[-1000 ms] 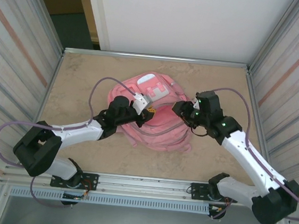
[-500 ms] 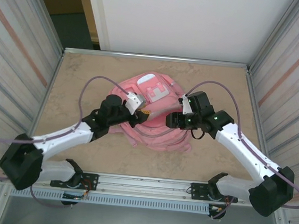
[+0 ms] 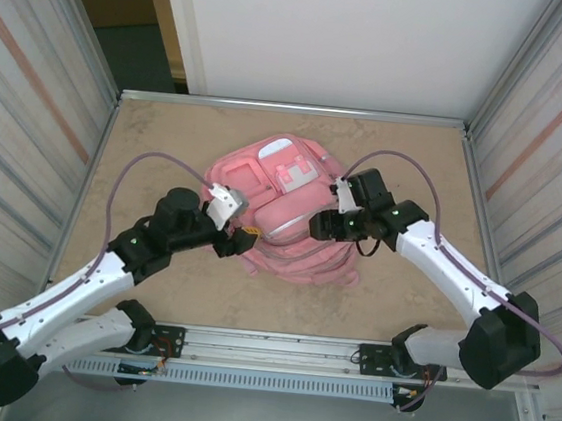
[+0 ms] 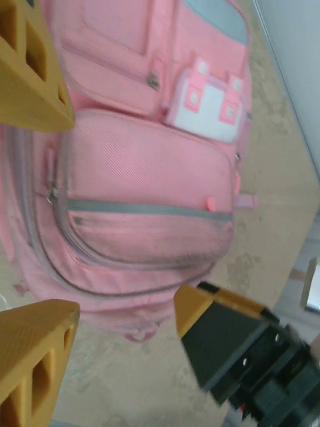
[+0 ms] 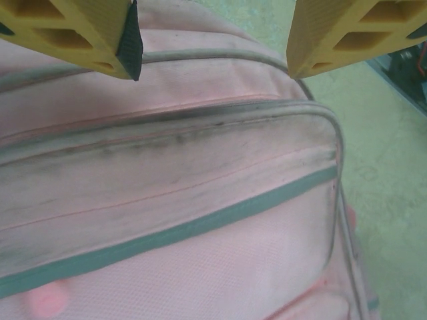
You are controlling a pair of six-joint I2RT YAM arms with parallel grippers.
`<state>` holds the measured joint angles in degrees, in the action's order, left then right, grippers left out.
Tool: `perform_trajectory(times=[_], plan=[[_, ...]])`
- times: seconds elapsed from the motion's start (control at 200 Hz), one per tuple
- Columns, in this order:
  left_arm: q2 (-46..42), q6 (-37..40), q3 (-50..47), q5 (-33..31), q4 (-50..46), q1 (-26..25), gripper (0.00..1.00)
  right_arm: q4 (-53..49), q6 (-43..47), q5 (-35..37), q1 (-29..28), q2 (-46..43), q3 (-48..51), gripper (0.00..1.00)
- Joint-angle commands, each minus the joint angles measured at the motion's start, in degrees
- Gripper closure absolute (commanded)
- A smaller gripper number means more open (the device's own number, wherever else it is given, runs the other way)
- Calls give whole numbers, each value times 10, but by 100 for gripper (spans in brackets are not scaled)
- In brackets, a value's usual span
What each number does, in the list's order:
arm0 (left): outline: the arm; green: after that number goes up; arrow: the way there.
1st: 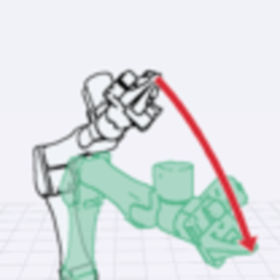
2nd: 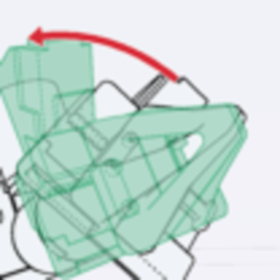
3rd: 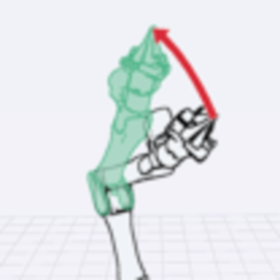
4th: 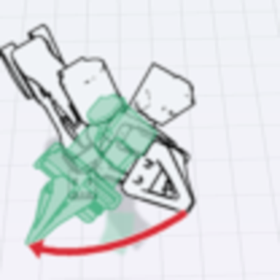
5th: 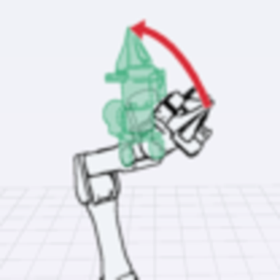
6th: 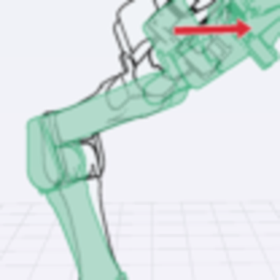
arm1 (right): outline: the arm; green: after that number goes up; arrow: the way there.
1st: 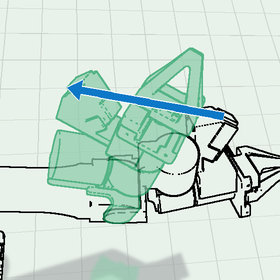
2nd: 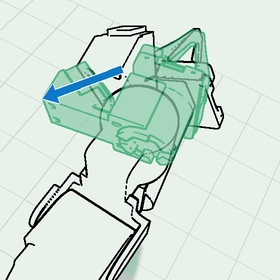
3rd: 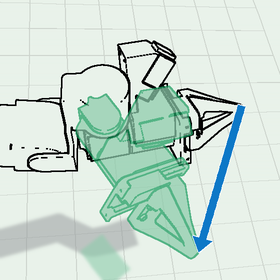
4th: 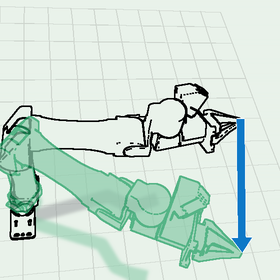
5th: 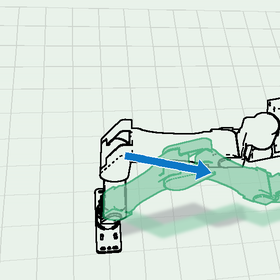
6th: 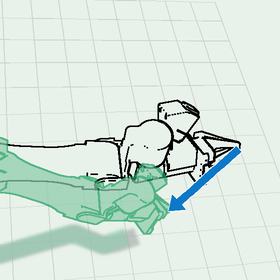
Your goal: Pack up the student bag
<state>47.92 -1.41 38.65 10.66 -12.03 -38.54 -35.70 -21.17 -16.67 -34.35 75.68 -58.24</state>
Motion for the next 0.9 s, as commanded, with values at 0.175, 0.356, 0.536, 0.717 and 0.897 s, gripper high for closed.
perform_trajectory(times=[0.175,0.356,0.536,0.717,0.897], plan=[[-35,-138,18,-131,-198,73,11,-19,41,31,-75,69,-42,42],[-19,-178,27,-107,-223,126,3,-13,47,36,-113,96,-70,42],[38,-224,43,-8,-252,217,2,-32,54,62,-163,125,-91,43],[104,-286,20,148,-201,281,11,-11,25,80,-200,135,-67,43],[177,-356,-7,201,-126,275,13,55,3,94,-199,163,-35,43]])
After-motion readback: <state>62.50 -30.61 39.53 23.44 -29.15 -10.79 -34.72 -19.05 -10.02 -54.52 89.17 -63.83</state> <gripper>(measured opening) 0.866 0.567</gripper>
